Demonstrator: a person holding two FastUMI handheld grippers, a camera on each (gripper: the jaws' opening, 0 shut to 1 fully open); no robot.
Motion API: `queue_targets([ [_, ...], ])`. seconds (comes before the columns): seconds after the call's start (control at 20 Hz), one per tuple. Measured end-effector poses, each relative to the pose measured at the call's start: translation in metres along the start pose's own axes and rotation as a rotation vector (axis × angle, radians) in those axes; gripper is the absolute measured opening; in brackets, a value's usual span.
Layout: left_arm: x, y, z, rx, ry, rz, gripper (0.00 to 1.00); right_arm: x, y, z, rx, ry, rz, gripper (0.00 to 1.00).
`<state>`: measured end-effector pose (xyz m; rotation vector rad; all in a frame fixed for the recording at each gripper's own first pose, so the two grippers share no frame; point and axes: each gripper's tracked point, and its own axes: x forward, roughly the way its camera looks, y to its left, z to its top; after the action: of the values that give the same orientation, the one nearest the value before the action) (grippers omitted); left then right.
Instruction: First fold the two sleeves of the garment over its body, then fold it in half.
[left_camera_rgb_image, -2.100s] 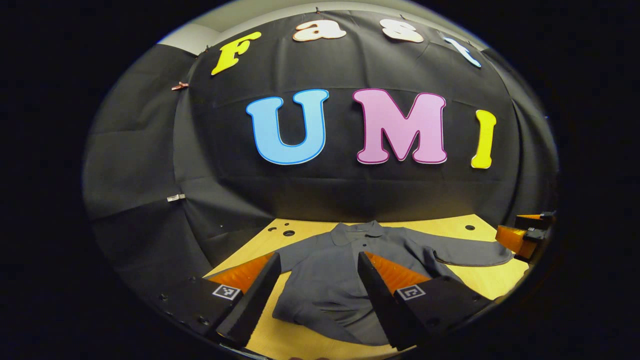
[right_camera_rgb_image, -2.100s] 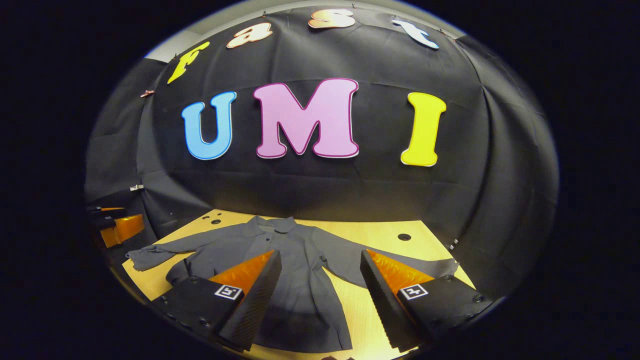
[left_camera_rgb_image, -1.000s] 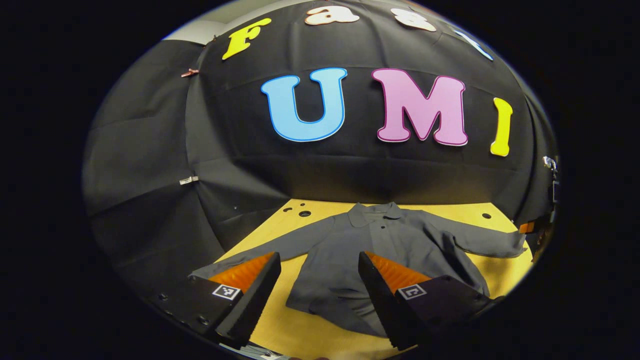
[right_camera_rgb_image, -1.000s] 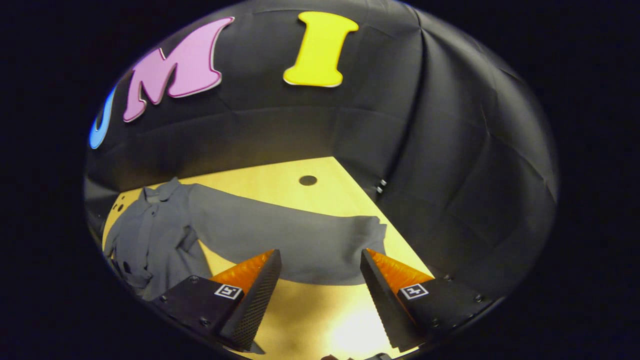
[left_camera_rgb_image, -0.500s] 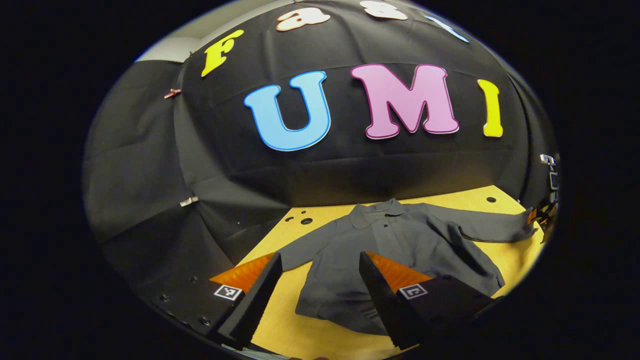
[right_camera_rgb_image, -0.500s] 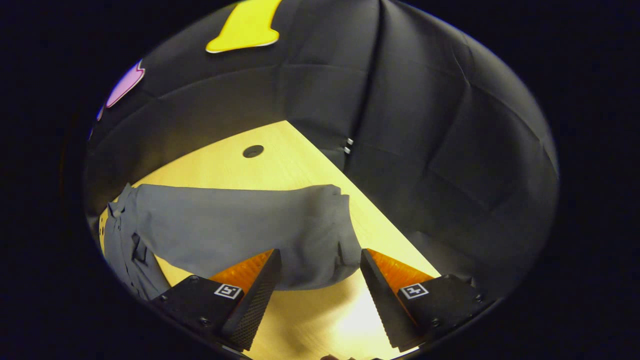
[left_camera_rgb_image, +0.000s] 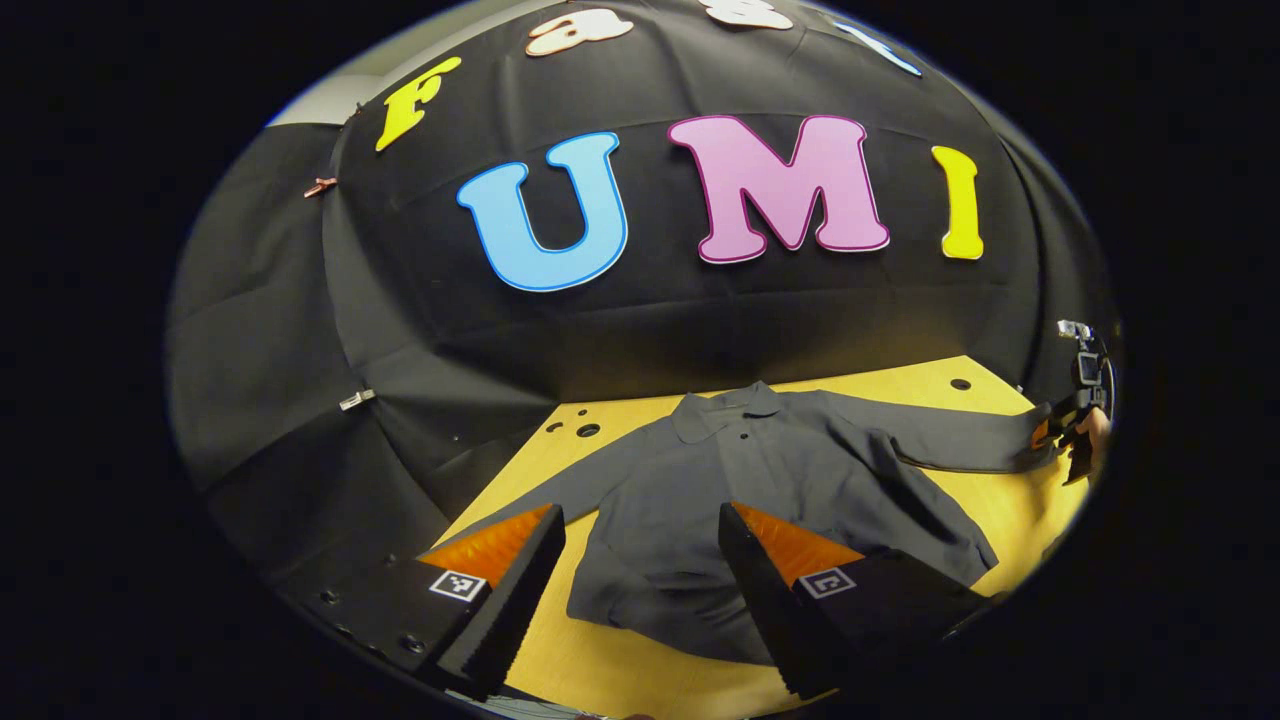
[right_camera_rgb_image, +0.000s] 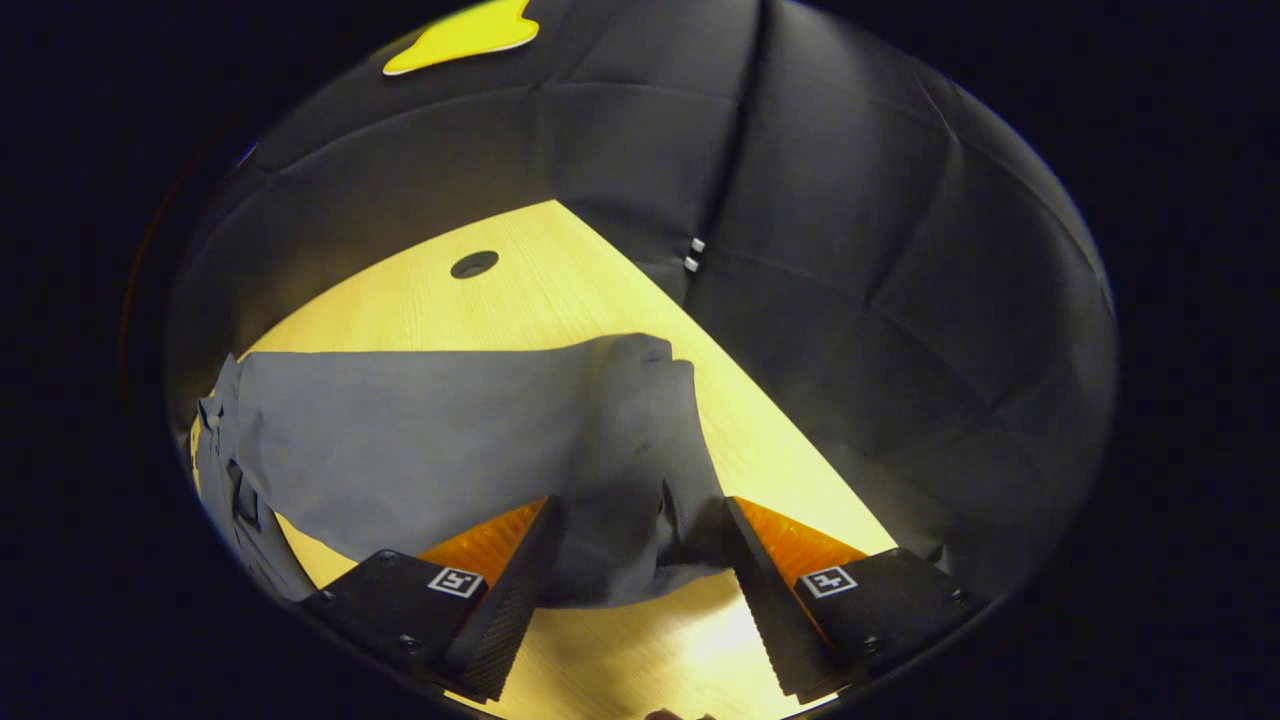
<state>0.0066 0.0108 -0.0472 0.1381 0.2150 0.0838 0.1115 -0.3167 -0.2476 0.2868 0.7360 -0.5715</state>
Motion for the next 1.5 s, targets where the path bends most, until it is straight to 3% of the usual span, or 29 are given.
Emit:
queue_targets([
  [0.2,0.002,0.000,0.005,0.017,-0.015,0.000,0.98,-0.001,0.004,0.002,0.011,-0.017,0.015,0.98],
  [0.3,0.003,0.000,0.002,0.002,-0.006,-0.004,0.98,-0.002,0.014,0.002,-0.016,-0.037,0.039,0.75],
  [0.5,-0.002,0.005,-0.002,-0.026,0.003,0.001,0.97,-0.003,0.028,0.005,-0.074,-0.056,0.055,0.18],
  [0.55,-0.003,0.008,-0.003,-0.027,0.002,0.006,0.98,0.001,0.030,0.005,-0.080,-0.062,0.072,0.08],
  [0.75,-0.008,0.026,-0.012,-0.023,0.028,0.023,0.98,-0.004,0.044,0.004,-0.066,-0.056,0.104,0.06],
  [0.95,-0.009,0.051,-0.013,-0.038,0.025,0.038,0.98,-0.028,0.064,0.031,-0.086,-0.141,0.144,0.06],
  [1.15,-0.009,0.085,-0.006,-0.069,0.015,0.057,0.98,-0.076,0.101,0.052,-0.111,-0.201,0.185,0.05],
  [1.5,0.009,0.132,-0.011,-0.098,0.002,0.024,0.98,-0.134,0.188,0.077,-0.162,-0.282,0.245,0.05],
])
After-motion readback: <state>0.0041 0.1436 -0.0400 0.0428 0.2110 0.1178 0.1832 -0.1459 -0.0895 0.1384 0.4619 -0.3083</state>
